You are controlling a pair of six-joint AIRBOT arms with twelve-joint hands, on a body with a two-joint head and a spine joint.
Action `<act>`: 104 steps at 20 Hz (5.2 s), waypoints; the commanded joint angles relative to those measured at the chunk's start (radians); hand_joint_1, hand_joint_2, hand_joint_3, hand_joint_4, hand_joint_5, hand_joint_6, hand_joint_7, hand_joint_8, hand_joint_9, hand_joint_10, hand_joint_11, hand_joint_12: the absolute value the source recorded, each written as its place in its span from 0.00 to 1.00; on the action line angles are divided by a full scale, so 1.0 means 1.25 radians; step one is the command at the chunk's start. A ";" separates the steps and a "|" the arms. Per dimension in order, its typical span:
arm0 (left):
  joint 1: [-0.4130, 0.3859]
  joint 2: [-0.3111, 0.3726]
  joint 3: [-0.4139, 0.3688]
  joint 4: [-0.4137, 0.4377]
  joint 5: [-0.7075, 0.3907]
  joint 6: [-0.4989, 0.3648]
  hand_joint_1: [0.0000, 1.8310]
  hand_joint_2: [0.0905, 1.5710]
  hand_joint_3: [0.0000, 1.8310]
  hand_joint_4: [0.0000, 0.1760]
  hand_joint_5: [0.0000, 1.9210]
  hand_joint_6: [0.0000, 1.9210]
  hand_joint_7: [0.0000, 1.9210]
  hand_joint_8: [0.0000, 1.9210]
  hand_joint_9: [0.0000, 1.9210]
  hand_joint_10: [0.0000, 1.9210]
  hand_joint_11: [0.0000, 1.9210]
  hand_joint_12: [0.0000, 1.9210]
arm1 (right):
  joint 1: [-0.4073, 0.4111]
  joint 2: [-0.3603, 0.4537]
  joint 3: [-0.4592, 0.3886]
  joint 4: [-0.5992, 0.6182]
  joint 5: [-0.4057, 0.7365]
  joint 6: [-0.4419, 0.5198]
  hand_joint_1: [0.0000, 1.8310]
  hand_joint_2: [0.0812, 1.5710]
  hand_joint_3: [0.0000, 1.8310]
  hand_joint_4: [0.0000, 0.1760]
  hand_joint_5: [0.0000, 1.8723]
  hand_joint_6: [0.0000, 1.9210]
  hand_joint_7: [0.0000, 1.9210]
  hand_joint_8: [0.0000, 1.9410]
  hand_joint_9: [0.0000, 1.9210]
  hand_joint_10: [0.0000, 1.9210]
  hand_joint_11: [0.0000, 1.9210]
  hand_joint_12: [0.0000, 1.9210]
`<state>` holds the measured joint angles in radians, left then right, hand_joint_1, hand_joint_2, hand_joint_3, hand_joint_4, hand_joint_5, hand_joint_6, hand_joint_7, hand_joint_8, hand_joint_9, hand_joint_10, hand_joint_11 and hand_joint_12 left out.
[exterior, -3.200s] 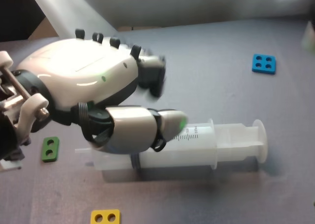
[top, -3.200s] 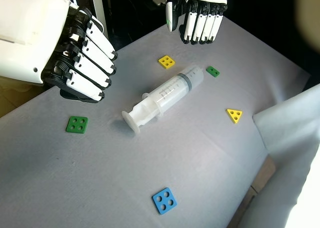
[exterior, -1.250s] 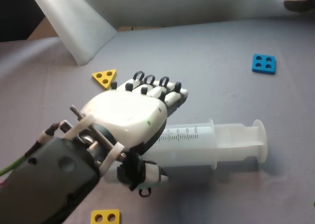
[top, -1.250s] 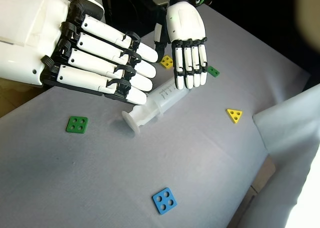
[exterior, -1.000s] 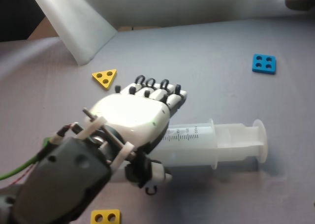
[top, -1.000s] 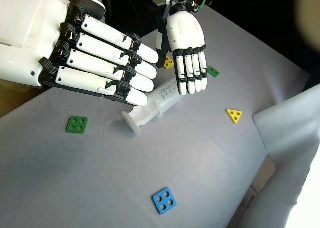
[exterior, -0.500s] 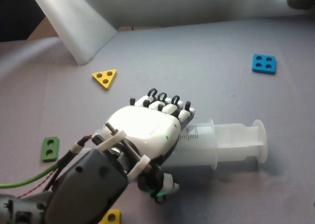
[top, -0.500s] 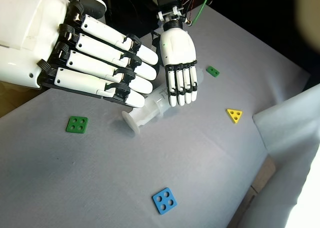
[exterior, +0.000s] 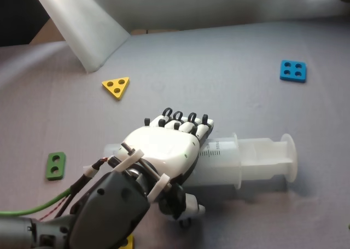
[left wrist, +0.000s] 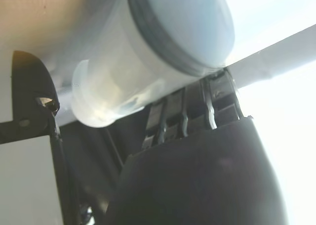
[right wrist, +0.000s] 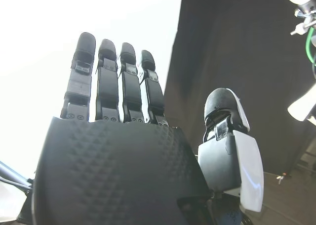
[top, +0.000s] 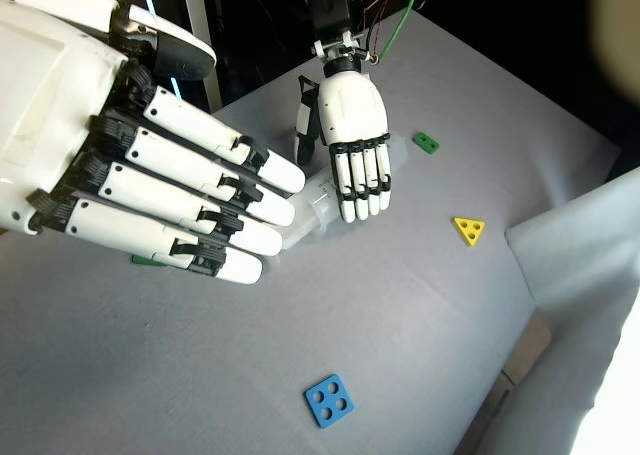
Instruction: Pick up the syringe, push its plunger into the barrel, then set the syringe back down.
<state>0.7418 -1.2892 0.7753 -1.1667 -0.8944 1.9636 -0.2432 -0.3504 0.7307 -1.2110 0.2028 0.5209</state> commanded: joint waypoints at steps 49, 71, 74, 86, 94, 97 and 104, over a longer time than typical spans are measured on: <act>-0.190 0.050 -0.009 0.016 0.046 0.035 0.66 0.77 0.00 0.00 0.45 0.52 0.37 0.84 0.33 0.62 0.25 0.70 | -0.011 0.053 -0.159 0.066 -0.481 1.019 0.00 0.77 0.00 0.00 0.10 0.00 0.08 0.00 0.06 0.00 0.00 0.22; -0.267 0.074 -0.044 -0.046 0.070 0.088 0.65 0.77 0.00 0.00 0.44 0.55 0.36 0.84 0.34 0.59 0.27 0.67 | -0.059 0.033 -0.291 0.156 -0.491 0.982 0.00 0.77 0.00 0.00 0.11 0.00 0.10 0.00 0.08 0.00 0.00 0.25; -0.264 0.074 -0.043 -0.044 0.070 0.088 0.66 0.77 0.00 0.00 0.44 0.54 0.36 0.84 0.34 0.61 0.28 0.67 | -0.051 0.012 -0.293 0.156 -0.492 0.939 0.00 0.76 0.00 0.00 0.10 0.00 0.10 0.00 0.08 0.00 0.00 0.23; -0.258 0.074 -0.041 -0.039 0.077 0.088 0.66 0.77 0.00 0.00 0.46 0.52 0.35 0.84 0.32 0.63 0.25 0.70 | -0.034 -0.137 -0.240 0.156 -0.546 0.923 0.00 0.76 0.00 0.00 0.11 0.00 0.10 0.00 0.08 0.00 0.00 0.22; -0.260 0.074 -0.042 -0.039 0.077 0.088 0.66 0.77 0.00 0.00 0.46 0.52 0.35 0.86 0.33 0.65 0.26 0.70 | 0.004 -0.208 -0.210 0.156 -0.577 0.909 0.00 0.76 0.00 0.00 0.12 0.00 0.11 0.00 0.09 0.00 0.00 0.25; -0.260 0.074 -0.042 -0.039 0.077 0.088 0.66 0.78 0.00 0.00 0.44 0.54 0.33 0.87 0.32 0.67 0.26 0.71 | 0.004 -0.239 -0.200 0.156 -0.578 0.897 0.00 0.76 0.00 0.00 0.12 0.00 0.12 0.00 0.10 0.00 0.00 0.29; -0.263 0.074 -0.039 -0.039 0.077 0.088 0.65 0.78 0.00 0.00 0.42 0.56 0.35 0.86 0.31 0.65 0.25 0.69 | 0.043 -0.313 -0.177 0.156 -0.600 0.866 0.00 0.77 0.00 0.00 0.12 0.00 0.11 0.00 0.08 0.00 0.00 0.24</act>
<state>0.4313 -1.1812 0.7345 -1.3304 -0.8474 2.1036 -0.2054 -0.7258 0.5278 -0.9909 -0.7273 1.5890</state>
